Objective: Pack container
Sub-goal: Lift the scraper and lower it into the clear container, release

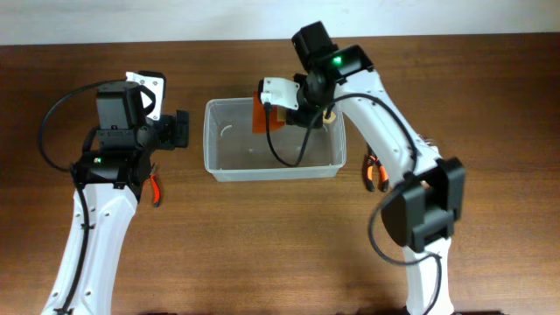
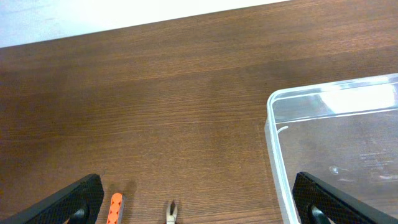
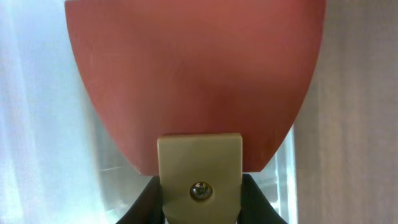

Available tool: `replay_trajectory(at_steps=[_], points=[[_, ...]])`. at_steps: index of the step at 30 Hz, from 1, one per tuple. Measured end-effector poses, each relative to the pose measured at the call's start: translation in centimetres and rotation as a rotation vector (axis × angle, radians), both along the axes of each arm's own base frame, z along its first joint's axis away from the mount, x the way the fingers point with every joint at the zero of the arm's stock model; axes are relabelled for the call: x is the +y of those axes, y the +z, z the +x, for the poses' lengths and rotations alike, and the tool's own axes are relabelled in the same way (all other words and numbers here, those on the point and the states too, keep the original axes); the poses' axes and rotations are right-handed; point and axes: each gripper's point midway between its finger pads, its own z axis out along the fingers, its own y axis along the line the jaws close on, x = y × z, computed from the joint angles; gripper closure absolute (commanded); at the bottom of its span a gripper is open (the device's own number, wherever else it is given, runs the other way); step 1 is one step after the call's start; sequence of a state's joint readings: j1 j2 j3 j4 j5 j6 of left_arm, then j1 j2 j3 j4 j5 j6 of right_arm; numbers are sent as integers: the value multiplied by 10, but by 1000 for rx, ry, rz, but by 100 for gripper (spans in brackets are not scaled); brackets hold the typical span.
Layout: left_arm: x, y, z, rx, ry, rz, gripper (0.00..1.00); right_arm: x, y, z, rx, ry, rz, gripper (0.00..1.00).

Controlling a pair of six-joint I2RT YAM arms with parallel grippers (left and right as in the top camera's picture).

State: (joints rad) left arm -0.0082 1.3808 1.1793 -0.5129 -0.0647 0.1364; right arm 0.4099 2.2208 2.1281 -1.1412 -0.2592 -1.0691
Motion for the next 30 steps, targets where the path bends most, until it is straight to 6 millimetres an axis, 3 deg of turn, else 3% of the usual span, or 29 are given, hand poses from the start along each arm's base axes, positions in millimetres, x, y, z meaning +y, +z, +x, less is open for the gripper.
replay_trajectory(at_steps=[3,7,8,12,13,14,17,21,23,27,30], points=[[0,0,0,0,0,0,1,-2,-30,10,15,22,-23,95],[0,0,0,0,0,0,1,-3,-59,15,42,34,-43,61],[0,0,0,0,0,0,1,-3,-63,15,48,38,-47,57],[0,0,0,0,0,0,1,-3,-65,16,51,25,-43,40],[0,0,0,0,0,0,1,-2,-64,17,55,7,-38,30],[0,0,0,0,0,0,1,-2,-64,17,64,-19,-34,1],[0,0,0,0,-1,0,1,-2,-55,18,87,-98,-18,1],[0,0,0,0,0,0,1,-7,-10,15,116,-239,18,1],[0,0,0,0,0,0,1,-16,28,8,113,-300,41,2],[0,0,0,0,0,0,1,-54,109,-8,69,-421,102,2],[0,0,0,0,0,0,1,-104,164,-6,3,-618,194,2]])
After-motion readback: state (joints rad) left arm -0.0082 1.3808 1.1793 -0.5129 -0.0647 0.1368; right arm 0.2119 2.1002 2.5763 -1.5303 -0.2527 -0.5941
